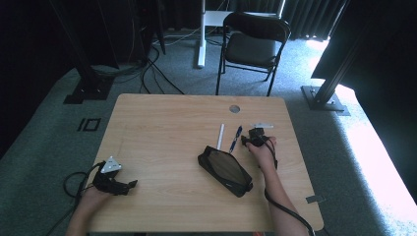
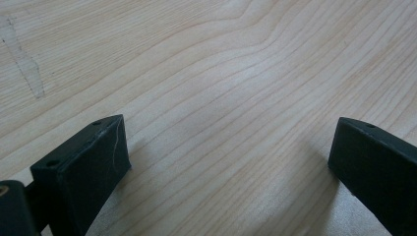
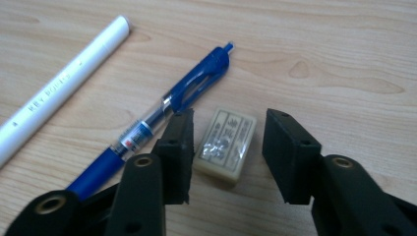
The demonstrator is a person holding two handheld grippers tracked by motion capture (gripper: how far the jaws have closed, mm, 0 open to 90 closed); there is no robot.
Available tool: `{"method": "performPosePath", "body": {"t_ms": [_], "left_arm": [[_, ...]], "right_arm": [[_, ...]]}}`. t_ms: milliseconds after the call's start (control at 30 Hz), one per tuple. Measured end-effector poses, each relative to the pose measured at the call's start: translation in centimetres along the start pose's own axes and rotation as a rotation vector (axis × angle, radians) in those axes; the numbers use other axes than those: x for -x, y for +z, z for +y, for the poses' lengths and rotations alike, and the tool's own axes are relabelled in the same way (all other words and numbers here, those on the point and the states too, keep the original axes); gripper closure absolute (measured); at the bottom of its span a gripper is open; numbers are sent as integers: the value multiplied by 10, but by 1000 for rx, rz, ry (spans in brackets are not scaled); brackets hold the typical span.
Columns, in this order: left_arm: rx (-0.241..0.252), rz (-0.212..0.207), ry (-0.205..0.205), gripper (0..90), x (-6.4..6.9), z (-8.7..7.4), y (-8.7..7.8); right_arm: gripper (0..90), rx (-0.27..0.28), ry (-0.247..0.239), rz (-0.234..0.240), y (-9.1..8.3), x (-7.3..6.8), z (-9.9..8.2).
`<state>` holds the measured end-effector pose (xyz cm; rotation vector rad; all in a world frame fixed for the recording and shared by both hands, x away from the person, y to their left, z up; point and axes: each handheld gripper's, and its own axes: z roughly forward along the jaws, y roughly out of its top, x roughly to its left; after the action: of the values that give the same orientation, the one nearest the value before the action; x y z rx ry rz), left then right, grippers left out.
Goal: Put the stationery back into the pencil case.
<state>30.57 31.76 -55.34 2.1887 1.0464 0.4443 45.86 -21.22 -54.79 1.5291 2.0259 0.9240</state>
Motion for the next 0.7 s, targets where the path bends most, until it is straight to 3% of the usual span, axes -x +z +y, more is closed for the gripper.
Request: {"method": "performPosePath", "body": {"t_ms": [133, 433, 700], "left_arm": [[0, 0, -1, 21, 0, 0, 0], [0, 0, 0, 21, 0, 0, 0], [0, 0, 0, 21, 0, 0, 0]], "right_arm": [[676, -7, -21, -18, -1, 0, 0], [682, -7, -29, 7, -19, 5, 6], [683, 38, -60, 61, -45, 5, 14]]}}
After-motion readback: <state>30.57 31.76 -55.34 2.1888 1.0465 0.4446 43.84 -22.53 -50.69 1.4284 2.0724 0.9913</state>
